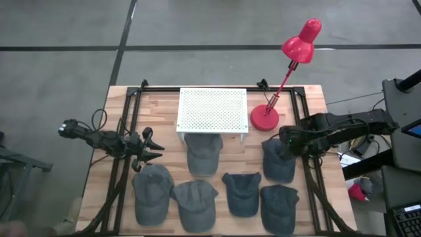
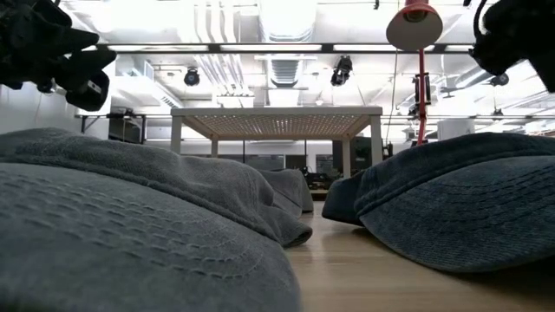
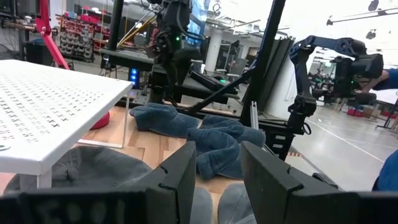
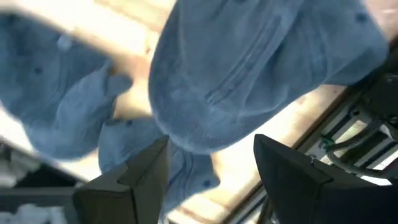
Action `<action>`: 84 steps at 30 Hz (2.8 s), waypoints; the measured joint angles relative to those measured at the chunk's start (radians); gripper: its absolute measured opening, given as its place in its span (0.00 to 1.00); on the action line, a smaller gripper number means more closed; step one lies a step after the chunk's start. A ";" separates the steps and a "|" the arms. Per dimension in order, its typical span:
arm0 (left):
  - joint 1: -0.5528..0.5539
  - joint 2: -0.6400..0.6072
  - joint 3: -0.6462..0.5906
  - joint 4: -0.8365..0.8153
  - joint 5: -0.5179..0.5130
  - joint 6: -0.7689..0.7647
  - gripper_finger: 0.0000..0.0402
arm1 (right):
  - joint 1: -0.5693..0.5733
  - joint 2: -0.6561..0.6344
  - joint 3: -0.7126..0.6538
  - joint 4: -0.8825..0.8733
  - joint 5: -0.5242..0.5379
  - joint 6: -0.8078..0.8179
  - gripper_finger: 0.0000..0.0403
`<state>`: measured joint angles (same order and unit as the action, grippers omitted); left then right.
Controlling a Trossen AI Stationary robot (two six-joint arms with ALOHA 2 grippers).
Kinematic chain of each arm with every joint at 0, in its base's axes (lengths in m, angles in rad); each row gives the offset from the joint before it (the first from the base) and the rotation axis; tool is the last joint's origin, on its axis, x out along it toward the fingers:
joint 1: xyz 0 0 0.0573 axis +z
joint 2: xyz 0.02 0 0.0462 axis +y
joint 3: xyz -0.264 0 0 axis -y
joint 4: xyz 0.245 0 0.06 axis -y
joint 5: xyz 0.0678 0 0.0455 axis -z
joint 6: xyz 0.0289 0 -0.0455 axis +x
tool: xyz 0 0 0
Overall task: Pick & Place hat
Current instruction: Put the top right black cap on the shelf
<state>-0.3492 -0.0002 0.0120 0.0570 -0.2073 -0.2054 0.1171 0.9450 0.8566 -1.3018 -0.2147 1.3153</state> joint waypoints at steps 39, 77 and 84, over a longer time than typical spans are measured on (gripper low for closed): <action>0.000 0.000 0.000 -0.012 0.000 -0.003 0.32 | 0.073 0.337 -0.359 0.533 0.192 0.258 0.55; 0.000 0.000 0.000 -0.011 0.000 -0.004 0.32 | 0.072 0.159 -0.113 0.263 0.244 0.005 0.04; 0.000 0.000 0.000 -0.009 0.000 -0.004 0.32 | 0.073 0.093 -0.029 0.258 0.245 -0.082 0.03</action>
<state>-0.3494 -0.0002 0.0120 0.0479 -0.2073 -0.2093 0.1898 1.0384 0.8274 -1.0440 0.0303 1.2338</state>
